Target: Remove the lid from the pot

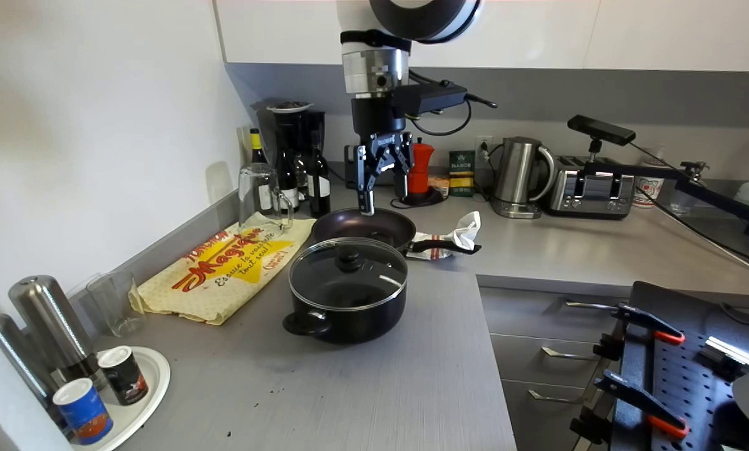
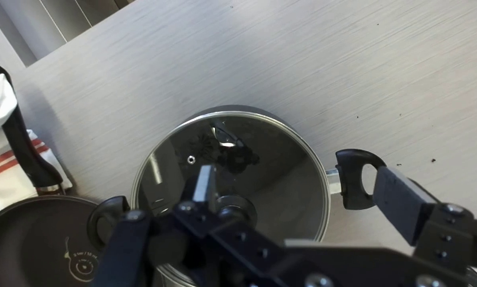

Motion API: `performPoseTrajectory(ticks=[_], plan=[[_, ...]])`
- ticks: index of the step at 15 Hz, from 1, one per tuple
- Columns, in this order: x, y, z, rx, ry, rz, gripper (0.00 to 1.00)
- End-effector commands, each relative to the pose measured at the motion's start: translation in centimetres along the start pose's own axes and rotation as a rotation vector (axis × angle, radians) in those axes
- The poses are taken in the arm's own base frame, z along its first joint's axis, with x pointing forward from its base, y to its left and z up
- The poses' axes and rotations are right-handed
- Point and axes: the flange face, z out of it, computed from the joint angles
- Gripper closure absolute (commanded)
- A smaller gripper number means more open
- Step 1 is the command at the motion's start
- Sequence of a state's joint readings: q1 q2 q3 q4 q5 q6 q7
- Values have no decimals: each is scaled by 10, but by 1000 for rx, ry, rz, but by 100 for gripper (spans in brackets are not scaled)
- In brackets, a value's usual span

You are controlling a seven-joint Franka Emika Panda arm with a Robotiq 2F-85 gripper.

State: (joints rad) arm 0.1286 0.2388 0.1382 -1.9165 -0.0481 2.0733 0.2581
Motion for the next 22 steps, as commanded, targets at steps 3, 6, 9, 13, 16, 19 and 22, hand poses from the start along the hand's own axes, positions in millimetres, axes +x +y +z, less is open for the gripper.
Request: performPoseTrajectory(ticks=[3,6,9,13,16,19,22], plan=[[32,7,19,-12,-31,21,0],[47,13,32,-11,-50,32,0],[60,18,45,-12,-71,42,0],[74,21,64,-16,-106,50,0],[86,22,73,-16,-123,55,0],[98,23,80,-15,-137,60,0],[110,24,85,-11,-145,64,0]])
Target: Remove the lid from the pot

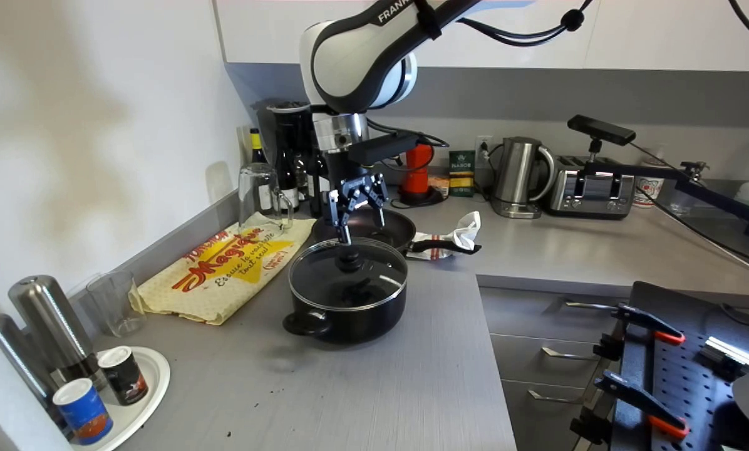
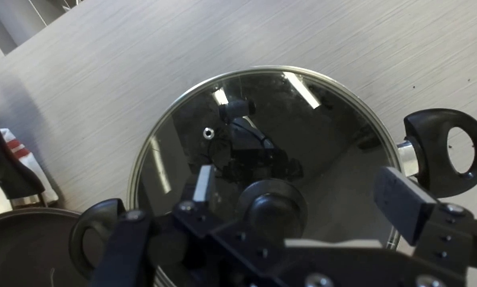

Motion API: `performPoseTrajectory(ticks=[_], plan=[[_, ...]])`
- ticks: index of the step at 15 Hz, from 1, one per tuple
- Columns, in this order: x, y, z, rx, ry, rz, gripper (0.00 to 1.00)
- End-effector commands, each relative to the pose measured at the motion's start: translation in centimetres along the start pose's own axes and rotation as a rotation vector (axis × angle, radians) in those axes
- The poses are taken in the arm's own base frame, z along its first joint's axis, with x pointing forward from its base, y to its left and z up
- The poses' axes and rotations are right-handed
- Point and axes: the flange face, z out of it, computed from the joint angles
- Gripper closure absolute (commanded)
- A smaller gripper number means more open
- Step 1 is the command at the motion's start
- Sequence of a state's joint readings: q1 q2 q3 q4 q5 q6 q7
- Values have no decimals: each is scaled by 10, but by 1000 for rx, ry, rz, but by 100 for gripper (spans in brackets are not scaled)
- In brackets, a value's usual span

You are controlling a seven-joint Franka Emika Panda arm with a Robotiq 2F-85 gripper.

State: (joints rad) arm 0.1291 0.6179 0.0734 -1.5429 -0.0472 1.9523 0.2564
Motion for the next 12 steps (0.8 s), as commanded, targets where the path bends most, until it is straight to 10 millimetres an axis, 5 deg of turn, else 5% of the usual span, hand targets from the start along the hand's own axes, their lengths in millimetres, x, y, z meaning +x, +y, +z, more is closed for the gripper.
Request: performPoseTrajectory(ticks=[1,12], plan=[[21,-3,2,1,-20,-4,0],[56,6,30,3,-72,19,0]])
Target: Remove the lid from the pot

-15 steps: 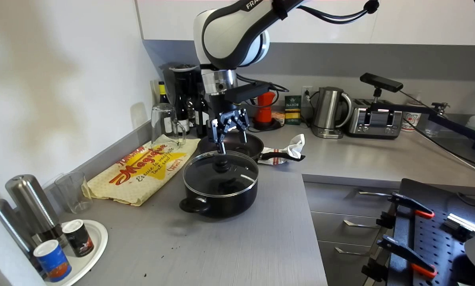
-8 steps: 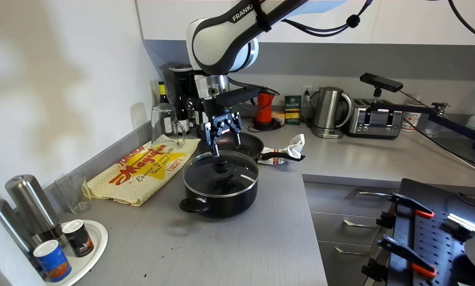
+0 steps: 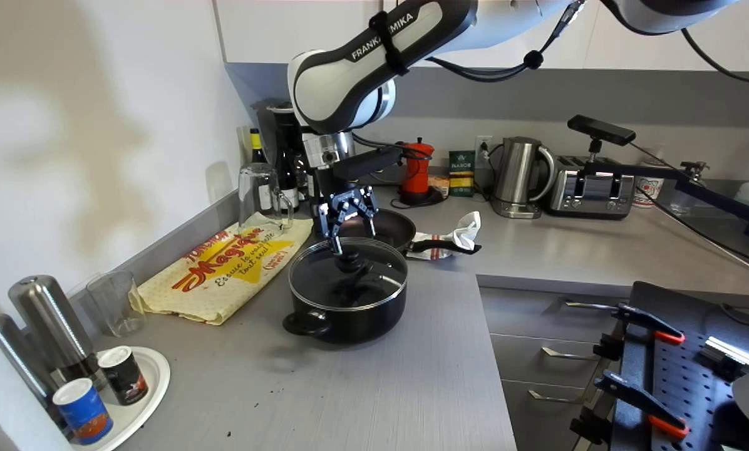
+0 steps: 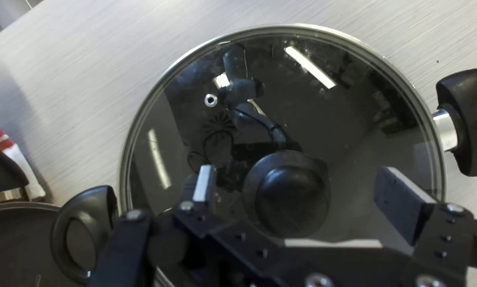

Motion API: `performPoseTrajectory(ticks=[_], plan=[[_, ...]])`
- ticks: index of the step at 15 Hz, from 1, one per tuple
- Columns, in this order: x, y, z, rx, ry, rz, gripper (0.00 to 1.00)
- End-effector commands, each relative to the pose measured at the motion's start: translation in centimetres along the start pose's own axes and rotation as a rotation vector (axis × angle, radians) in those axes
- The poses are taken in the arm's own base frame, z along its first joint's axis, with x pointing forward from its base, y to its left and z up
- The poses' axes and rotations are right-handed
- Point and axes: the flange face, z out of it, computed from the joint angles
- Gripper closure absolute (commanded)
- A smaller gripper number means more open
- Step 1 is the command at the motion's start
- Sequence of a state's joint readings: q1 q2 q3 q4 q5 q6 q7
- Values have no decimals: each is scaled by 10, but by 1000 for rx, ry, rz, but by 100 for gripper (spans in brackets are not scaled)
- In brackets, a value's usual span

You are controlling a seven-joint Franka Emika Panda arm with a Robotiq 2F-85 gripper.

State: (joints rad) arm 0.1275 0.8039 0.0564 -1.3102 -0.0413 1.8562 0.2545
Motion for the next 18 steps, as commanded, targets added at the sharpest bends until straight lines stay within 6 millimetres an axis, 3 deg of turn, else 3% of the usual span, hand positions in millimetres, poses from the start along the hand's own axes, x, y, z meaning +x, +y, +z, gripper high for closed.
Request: performPoseTrajectory(ticks=[1,8,9,11,16,18], plan=[[15,2,2,7,-26,-4,0],[26,1,11,6,-51,-2,0],[27,1,11,7,-52,-4,25],[29,0,12,7,-55,-5,33],[31,-2,11,14,-61,-6,72],[31,-2,10,16,-64,-7,75]])
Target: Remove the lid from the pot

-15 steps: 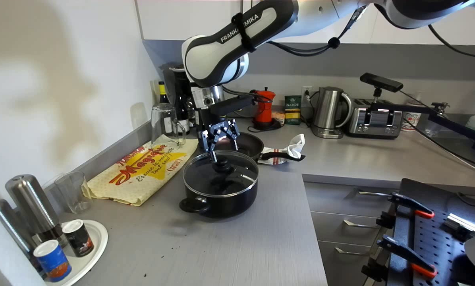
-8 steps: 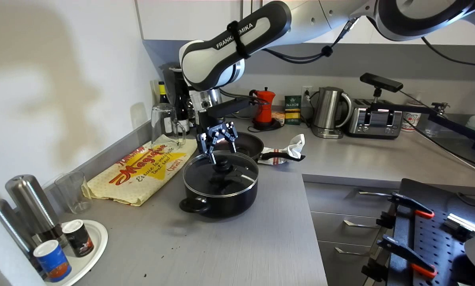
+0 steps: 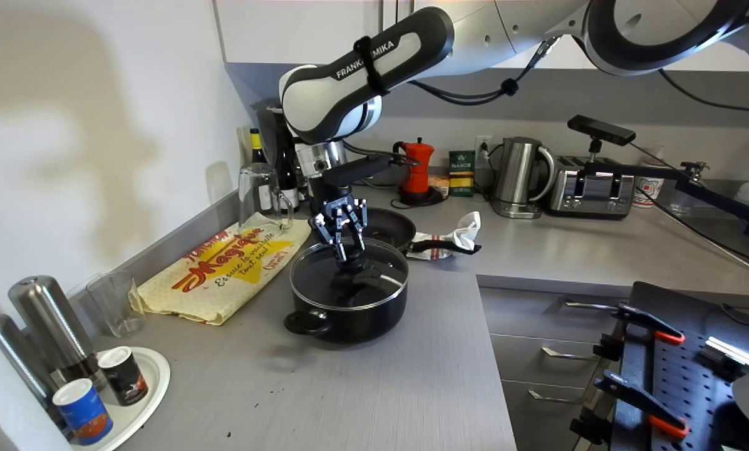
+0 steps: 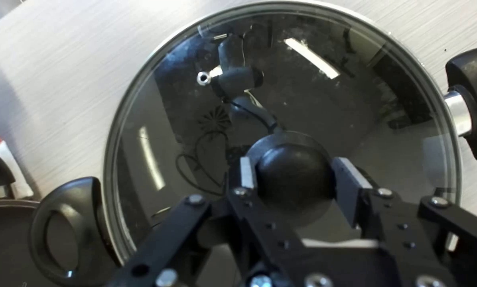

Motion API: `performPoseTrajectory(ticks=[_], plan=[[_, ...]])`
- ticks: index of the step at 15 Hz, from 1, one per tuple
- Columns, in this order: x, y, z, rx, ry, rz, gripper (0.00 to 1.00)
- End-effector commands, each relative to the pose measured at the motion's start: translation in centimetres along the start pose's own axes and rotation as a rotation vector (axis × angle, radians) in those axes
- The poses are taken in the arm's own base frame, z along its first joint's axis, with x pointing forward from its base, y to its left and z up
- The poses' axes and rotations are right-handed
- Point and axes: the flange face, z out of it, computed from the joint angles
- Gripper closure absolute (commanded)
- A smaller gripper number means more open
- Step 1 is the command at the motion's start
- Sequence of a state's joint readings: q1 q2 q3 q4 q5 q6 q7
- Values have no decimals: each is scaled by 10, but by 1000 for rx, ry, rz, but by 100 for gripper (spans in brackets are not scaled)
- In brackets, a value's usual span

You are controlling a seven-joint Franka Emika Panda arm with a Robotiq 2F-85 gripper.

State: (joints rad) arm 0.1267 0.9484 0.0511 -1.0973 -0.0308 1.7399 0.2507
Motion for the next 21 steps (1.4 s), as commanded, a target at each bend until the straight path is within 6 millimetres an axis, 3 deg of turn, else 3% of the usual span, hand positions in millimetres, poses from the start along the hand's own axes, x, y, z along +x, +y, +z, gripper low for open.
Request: performPoseTrajectory(ticks=[1,9,14,17,21], plan=[[3,-3,-5,15,-14,-18,75],[-24,-23,-53,13,46,-66,75],[-51,-42,-86,11,86,-110,75],[-78,-55,-96,1,90,-145,75],[-124,-80,-93,-17,80,-205,75]])
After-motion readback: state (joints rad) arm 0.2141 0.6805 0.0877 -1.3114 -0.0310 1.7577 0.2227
